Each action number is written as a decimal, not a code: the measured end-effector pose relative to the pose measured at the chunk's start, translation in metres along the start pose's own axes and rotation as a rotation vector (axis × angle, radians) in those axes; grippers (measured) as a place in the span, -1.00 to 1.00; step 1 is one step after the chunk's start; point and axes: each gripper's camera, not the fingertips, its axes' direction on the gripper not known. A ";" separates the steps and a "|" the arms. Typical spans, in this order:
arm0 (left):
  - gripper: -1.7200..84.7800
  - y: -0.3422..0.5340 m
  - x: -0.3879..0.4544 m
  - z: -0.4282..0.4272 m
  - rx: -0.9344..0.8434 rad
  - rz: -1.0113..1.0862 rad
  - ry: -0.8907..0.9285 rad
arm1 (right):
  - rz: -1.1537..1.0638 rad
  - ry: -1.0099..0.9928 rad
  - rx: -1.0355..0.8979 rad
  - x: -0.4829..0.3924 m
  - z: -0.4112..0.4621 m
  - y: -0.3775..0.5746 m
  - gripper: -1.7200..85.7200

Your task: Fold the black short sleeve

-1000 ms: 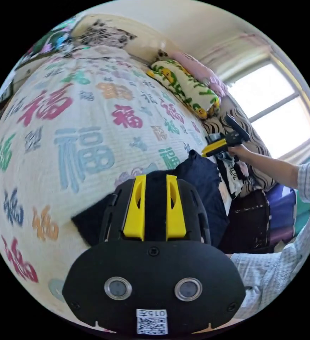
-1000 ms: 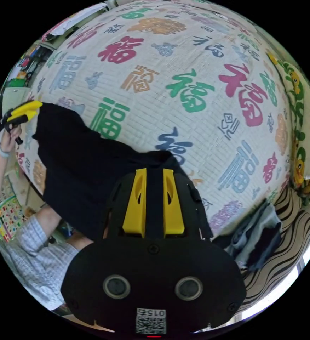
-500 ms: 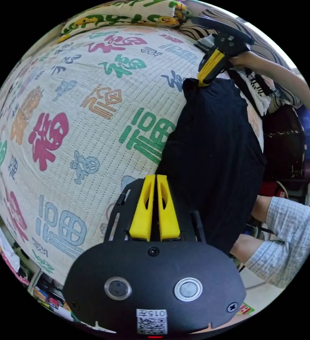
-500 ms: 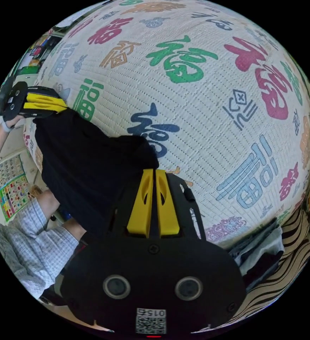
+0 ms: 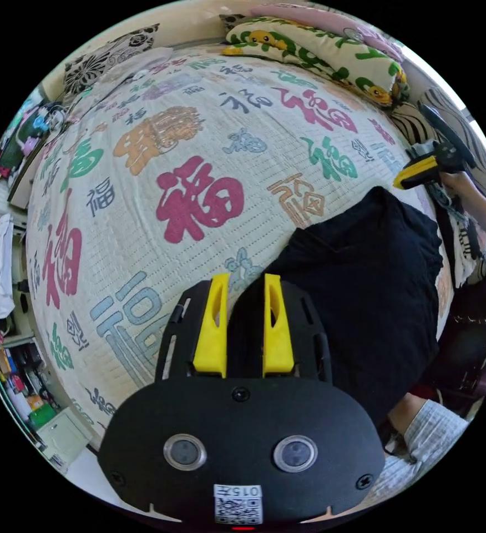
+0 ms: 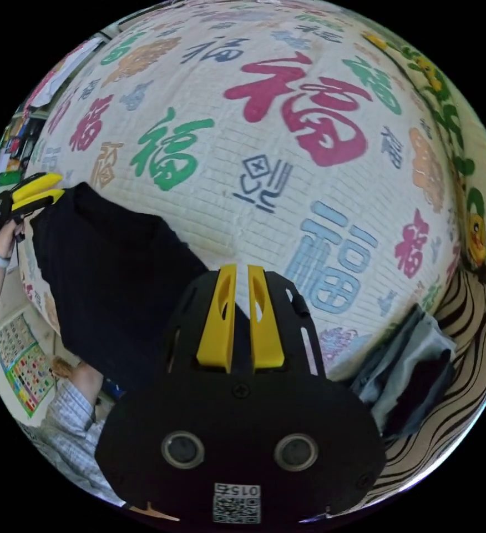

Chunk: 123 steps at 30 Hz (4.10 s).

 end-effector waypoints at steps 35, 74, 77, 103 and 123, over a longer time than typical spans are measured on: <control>-0.76 0.227 0.078 0.113 -0.226 -0.403 0.152 | 0.542 -0.130 -0.045 -0.012 0.223 0.375 -0.97; -0.75 0.109 0.140 0.099 -0.043 -0.167 0.216 | 0.726 -0.270 0.154 0.172 0.212 0.538 -0.81; -0.75 0.008 0.206 0.102 0.067 0.072 0.278 | 0.756 -0.341 0.239 0.201 0.207 0.534 -0.81; -0.96 -0.272 0.467 0.198 -0.008 0.532 0.329 | 0.819 -0.787 0.536 0.295 0.201 0.568 -0.98; -0.97 -0.189 0.321 0.152 0.185 0.282 0.477 | 0.529 -0.715 0.515 0.264 0.154 0.484 -0.79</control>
